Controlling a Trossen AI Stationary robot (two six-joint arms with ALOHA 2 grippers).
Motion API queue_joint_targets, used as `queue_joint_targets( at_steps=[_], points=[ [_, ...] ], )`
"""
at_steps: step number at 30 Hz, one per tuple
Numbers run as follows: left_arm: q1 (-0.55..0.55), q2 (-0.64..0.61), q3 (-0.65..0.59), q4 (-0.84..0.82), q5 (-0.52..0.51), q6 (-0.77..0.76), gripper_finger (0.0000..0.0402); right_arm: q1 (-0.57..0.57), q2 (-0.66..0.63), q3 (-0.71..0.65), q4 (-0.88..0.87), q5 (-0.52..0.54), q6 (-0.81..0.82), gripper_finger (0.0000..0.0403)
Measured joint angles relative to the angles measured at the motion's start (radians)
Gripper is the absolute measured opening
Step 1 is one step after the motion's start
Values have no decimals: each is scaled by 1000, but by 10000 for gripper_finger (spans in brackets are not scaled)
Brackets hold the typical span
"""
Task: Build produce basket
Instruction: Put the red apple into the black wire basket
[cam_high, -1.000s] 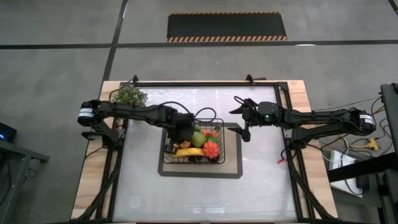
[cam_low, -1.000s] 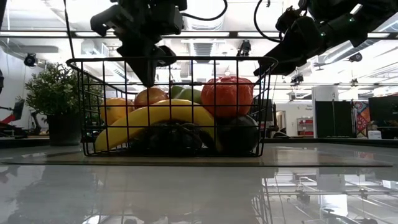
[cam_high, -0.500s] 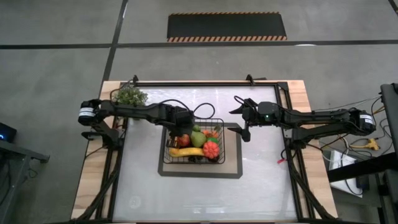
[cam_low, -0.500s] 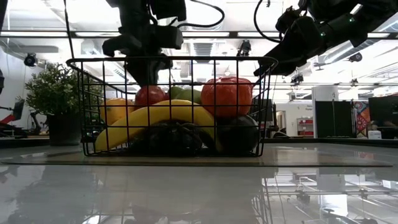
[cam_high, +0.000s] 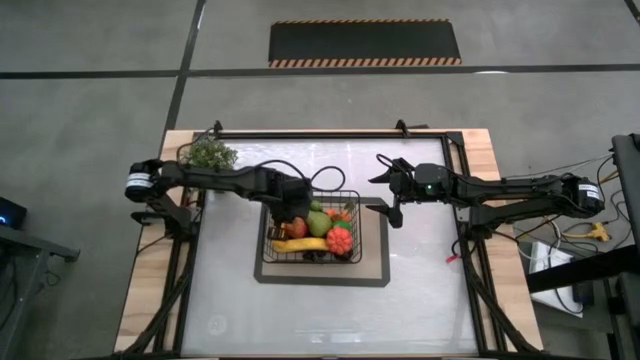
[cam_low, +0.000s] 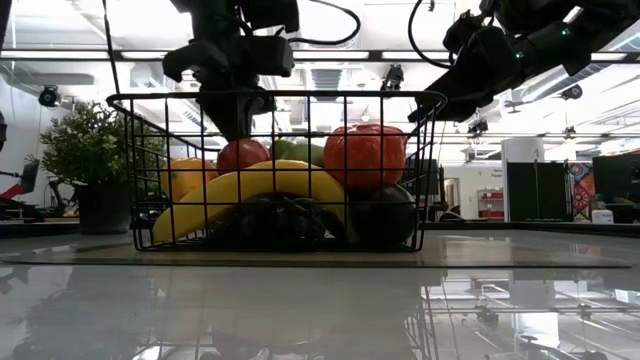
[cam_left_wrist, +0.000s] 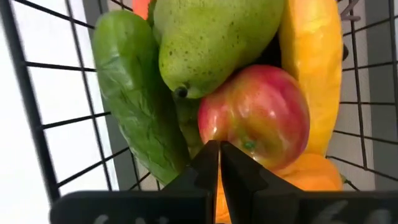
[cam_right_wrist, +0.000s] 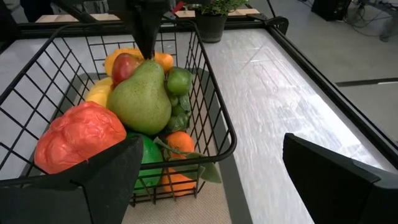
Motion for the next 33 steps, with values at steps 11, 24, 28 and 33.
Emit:
queue_joint_targets(
  at_steps=[11,24,28,33],
  points=[
    [-9,-15,6,0,51,-37,1,0,0,0,0,0,17,368],
    [-39,-12,-32,92,87,-82,1,0,0,-1,0,0,22,368],
    [-39,-13,-32,89,87,-82,1,0,0,-3,-4,0,26,368],
    [-39,-18,-30,75,75,-81,1,0,0,-3,-2,0,14,368]
  ],
)
